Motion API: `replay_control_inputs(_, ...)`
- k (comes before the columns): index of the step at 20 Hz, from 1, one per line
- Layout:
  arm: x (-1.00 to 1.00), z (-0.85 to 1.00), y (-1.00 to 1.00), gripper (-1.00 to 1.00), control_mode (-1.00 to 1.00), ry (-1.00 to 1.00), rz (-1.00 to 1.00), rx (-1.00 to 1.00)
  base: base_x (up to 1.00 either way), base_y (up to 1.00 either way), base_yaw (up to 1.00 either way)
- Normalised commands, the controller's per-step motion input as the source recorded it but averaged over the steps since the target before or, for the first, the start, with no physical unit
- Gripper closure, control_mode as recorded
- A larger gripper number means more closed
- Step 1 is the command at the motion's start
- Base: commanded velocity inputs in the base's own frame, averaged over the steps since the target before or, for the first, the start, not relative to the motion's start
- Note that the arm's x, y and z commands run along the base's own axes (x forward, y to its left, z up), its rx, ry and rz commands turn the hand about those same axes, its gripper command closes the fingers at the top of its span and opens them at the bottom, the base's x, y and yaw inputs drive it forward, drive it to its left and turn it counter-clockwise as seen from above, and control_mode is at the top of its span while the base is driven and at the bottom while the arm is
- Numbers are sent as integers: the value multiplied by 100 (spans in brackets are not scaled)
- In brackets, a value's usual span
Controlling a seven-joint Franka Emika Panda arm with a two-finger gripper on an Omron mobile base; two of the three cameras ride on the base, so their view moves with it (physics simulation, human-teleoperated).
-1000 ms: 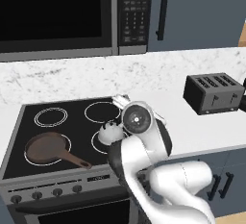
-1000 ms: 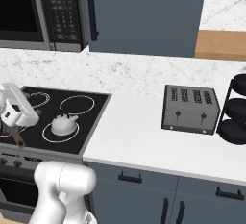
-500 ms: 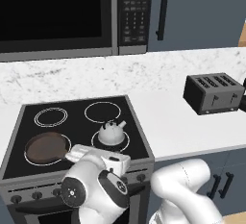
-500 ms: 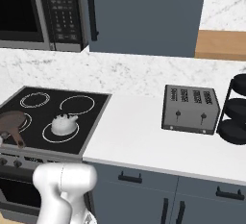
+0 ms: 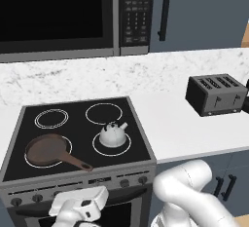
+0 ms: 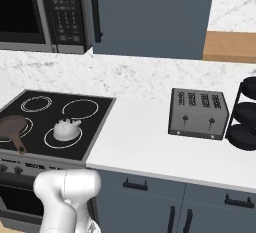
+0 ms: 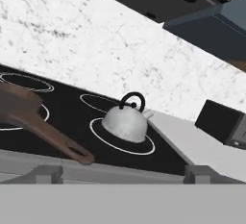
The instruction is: Pick the kettle from the counter and place it on a stove burner. Then turn the burner on.
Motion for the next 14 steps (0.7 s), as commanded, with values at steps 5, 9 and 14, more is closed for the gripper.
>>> replay_control_inputs(5,6,-84,3,-100,-100,-16,-2,-6,0,0,0)
replay_control_inputs(9,55,-38,14,-100,-100,-20,-5,6,0,0,0)
replay_control_inputs(14,27,-51,0,-100,-100,-8,0,3,0,0,0)
